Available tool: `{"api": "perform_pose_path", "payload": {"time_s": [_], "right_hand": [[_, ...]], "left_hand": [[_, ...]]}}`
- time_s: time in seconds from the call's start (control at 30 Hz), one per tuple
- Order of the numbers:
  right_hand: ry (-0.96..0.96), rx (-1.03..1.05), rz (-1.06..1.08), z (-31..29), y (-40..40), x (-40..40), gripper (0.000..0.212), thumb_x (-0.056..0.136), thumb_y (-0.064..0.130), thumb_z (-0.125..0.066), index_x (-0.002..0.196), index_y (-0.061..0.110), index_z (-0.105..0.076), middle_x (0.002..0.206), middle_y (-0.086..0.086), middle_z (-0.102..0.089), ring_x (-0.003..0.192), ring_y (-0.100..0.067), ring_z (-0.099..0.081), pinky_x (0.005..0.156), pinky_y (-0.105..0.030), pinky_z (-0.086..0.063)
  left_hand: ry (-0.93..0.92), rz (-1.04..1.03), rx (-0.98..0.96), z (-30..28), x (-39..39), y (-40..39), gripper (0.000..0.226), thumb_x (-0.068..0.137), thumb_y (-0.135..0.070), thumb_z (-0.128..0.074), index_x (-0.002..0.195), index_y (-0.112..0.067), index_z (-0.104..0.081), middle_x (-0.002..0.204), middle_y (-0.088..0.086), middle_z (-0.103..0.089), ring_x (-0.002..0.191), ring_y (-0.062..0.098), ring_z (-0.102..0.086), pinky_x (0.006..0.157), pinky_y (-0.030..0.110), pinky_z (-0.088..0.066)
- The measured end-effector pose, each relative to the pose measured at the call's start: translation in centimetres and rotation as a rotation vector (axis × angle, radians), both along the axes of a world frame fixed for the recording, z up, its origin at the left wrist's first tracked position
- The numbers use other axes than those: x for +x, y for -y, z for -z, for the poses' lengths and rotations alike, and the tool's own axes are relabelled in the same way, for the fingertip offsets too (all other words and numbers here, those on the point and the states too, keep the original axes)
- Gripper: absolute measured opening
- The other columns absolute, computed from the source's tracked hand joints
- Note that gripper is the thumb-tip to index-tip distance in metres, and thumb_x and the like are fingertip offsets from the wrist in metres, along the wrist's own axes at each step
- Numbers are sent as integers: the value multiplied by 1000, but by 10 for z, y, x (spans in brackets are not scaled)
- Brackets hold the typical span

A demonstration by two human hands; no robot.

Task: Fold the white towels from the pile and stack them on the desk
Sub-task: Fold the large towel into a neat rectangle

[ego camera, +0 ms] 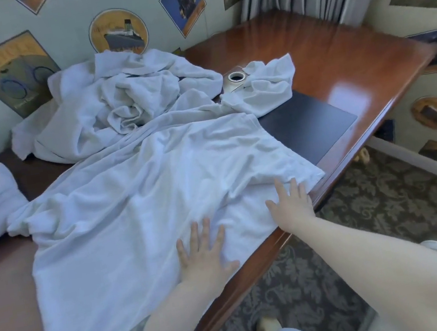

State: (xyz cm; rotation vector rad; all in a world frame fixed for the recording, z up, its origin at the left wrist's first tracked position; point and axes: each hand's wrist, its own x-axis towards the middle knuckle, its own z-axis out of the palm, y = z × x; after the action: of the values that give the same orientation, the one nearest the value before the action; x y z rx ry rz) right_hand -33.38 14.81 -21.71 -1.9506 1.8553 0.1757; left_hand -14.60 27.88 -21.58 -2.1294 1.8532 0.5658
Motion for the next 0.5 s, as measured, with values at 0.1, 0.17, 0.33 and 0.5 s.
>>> {"api": "perform_pose_path", "payload": {"time_s": [0.1, 0.17, 0.33, 0.5], "right_hand": [[-12, 21, -43, 13, 14, -18, 65, 100, 53, -25, 155, 36, 6, 161, -5, 23, 148, -25, 22, 119, -49, 5], [-6, 23, -13, 17, 16, -26, 66, 99, 55, -24, 153, 40, 9, 160, -2, 25, 147, -21, 24, 118, -51, 8], [-10, 59, 141, 5, 22, -22, 68, 96, 43, -35, 154, 39, 1, 163, -6, 17, 148, -22, 20, 118, -50, 8], [178, -116, 351, -17, 38, -15, 66, 90, 26, -51, 150, 16, -26, 154, -8, -31, 142, -26, -25, 113, -42, -23]], "left_hand": [[-28, -42, -9, 10, -2, 4, 84, 91, -74, -24, 144, -41, 33, 144, -4, 53, 135, 25, 47, 114, 57, 18], [-28, -44, -41, 14, -3, 1, 84, 89, -78, -18, 141, -43, 37, 142, -5, 55, 131, 23, 51, 112, 57, 21], [14, -56, -175, 26, -18, 0, 82, 87, -77, -13, 144, -40, 33, 149, -2, 47, 136, 24, 46, 113, 55, 22], [-77, -80, -284, 21, -37, 15, 65, 100, -54, -22, 157, -27, -5, 164, -3, 14, 148, 16, 21, 116, 41, 20]]}}
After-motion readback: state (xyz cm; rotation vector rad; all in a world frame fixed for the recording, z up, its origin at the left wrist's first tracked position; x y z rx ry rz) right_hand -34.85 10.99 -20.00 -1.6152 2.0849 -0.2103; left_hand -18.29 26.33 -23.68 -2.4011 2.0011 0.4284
